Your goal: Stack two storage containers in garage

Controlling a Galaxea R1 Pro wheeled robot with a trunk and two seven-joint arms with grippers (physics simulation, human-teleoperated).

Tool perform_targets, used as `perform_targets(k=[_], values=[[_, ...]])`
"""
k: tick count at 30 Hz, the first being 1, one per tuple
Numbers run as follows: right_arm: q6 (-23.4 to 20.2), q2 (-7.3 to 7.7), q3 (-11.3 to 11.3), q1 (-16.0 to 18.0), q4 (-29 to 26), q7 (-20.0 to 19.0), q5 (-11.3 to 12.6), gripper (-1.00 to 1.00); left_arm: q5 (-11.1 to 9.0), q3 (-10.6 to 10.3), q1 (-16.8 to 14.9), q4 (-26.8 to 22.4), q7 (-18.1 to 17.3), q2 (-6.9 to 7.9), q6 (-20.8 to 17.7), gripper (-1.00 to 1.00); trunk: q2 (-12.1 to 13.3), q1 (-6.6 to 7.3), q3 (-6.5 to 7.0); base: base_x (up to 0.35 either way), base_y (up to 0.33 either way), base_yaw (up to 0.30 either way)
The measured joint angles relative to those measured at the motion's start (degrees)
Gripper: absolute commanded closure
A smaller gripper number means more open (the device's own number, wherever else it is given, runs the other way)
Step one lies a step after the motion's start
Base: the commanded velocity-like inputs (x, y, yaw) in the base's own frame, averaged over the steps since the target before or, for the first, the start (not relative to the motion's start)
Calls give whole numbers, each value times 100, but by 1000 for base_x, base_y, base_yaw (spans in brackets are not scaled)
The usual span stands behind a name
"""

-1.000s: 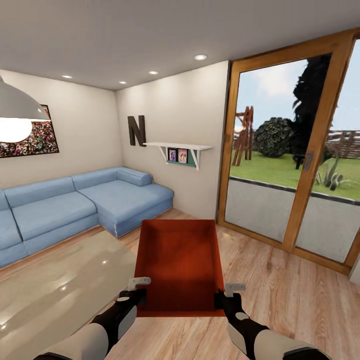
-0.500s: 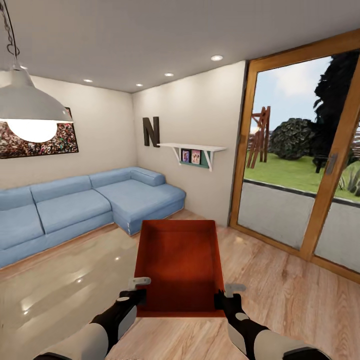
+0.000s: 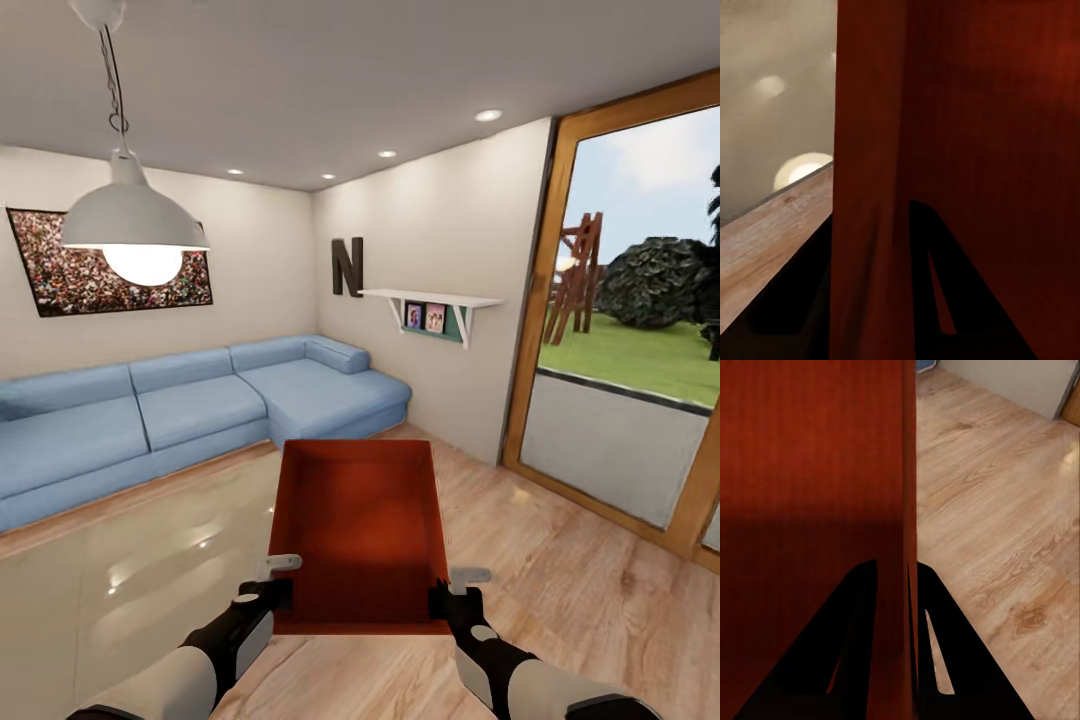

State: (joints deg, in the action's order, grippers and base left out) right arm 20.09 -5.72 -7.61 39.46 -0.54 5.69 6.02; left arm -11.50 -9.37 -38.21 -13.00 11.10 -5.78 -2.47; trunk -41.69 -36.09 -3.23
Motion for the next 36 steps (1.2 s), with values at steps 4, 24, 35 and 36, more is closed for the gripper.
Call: perform_targets(k=[4,24,35,36], values=[[0,0,1,0,0,0,0,100,-1,-3,0,-2,1,0,-1,100,0,0,15,0,0,290],[0,1,0,0,5,-4,-4,100,0,1,0,9,-1,0,3,100,0,0,91,0,0,290],[1,1,-1,0,5,-4,-3,100,0,2,0,9,0,-1,4,100,0,0,132,0,0,290],[1,1,-1,0,6,-4,-3,100,0,1,0,9,0,-1,4,100,0,0,135,0,0,290]])
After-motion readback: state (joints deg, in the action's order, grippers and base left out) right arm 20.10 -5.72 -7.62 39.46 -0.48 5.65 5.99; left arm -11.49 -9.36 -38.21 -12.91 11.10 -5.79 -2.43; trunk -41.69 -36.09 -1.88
